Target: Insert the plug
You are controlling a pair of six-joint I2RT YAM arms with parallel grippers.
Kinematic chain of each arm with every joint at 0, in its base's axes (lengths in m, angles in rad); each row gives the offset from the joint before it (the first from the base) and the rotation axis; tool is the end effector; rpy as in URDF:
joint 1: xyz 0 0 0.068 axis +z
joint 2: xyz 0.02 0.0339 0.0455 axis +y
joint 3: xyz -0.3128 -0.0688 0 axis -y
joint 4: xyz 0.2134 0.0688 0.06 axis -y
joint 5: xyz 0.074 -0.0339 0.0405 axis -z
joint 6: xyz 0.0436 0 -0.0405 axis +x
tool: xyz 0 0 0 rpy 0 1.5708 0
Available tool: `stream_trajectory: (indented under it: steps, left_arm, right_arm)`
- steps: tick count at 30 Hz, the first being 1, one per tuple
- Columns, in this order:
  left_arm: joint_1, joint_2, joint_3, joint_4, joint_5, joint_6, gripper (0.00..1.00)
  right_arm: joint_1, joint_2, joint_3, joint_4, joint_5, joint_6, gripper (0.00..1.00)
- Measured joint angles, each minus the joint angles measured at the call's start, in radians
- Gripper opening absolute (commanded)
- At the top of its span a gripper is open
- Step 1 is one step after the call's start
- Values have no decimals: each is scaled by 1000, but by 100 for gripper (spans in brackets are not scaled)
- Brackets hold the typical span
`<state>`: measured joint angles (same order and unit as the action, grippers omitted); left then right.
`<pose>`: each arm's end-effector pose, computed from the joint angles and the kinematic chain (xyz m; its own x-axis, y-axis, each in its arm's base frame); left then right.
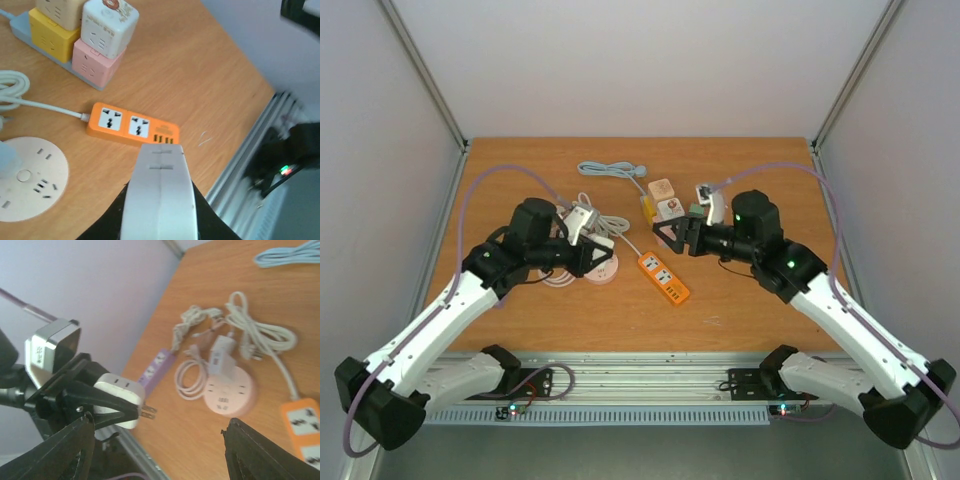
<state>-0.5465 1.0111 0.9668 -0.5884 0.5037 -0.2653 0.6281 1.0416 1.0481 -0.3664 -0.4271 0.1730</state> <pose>0.1260 -0.1013 0.3627 -0.6941 0.1534 -0.7034 0.6277 0.6074 -0.4869 0.1362 0.1213 0.4049 -0.4268 -0.1163 -0.8968 -0.7868 0.5367 0.3048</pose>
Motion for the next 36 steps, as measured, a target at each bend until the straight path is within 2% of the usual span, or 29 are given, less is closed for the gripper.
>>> stream_trajectory:
  steps: [7,12,16,25,36]
  left_arm:
    - [-72,60,-34,-19,-79,384,0]
    - [-77,188,-31,-47,-106,642,0]
    - [-77,306,5,-103,-162,783,0]
    - [-67,484,36,-148,-259,971,0]
    - [-21,573,69,-103,-274,1001,0]
  right_arm:
    - [0,-156,-102,-127,192,-33,72]
    - [0,-202,-132,-193,270,-58,72]
    - [-1,-230,-151,-221,319,-78,72]
    - [-1,-235,-171,-241,348,-100,72]
    - [-1,-214,-171,-241,348,-108,72]
